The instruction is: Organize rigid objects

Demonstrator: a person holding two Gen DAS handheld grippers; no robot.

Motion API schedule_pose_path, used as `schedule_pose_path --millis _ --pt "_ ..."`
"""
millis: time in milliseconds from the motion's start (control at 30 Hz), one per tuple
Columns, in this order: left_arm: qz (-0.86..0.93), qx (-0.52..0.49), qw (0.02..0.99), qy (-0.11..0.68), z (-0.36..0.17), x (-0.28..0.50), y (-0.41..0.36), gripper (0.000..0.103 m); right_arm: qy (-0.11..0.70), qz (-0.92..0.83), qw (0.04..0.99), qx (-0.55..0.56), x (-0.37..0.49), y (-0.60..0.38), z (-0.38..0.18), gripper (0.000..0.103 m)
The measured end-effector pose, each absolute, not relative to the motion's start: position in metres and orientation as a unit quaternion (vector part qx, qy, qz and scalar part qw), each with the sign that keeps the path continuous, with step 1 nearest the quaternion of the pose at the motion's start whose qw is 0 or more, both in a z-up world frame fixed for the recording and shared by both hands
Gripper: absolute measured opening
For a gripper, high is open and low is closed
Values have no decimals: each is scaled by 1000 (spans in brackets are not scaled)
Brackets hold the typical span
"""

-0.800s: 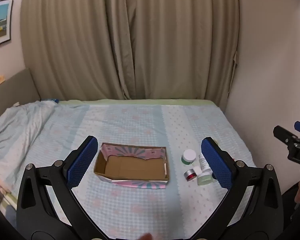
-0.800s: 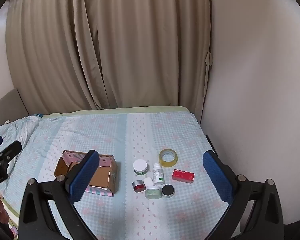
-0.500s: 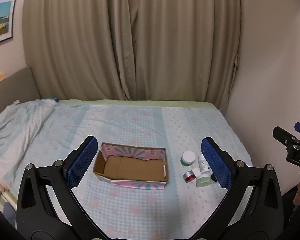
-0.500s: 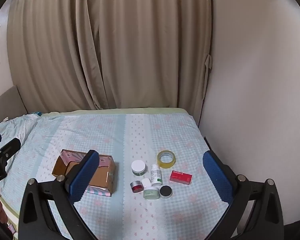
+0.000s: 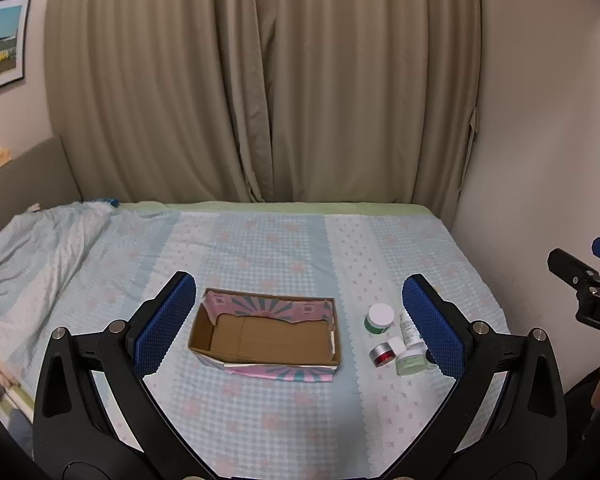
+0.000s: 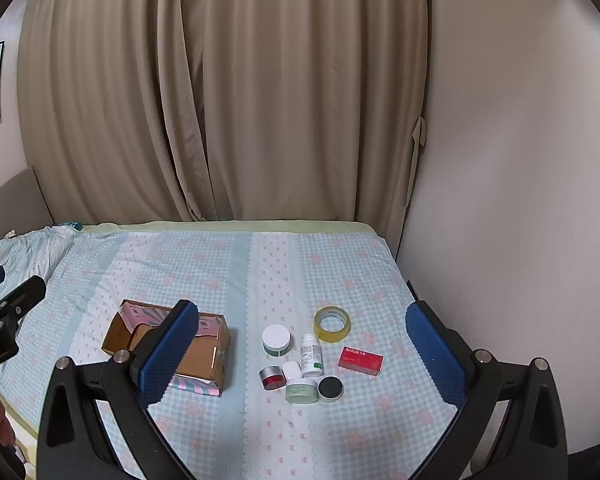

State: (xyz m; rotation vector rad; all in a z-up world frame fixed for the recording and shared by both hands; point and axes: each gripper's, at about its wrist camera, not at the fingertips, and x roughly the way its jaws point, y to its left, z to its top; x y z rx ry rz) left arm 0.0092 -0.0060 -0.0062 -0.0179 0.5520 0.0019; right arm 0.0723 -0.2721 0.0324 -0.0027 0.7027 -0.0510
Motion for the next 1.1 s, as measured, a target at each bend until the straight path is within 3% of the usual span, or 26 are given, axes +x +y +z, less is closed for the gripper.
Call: schedule_pose_path --millis 1100 --pt "-13 -4 962 271 -3 12 0 102 340 -18 940 8 70 -268 25 103"
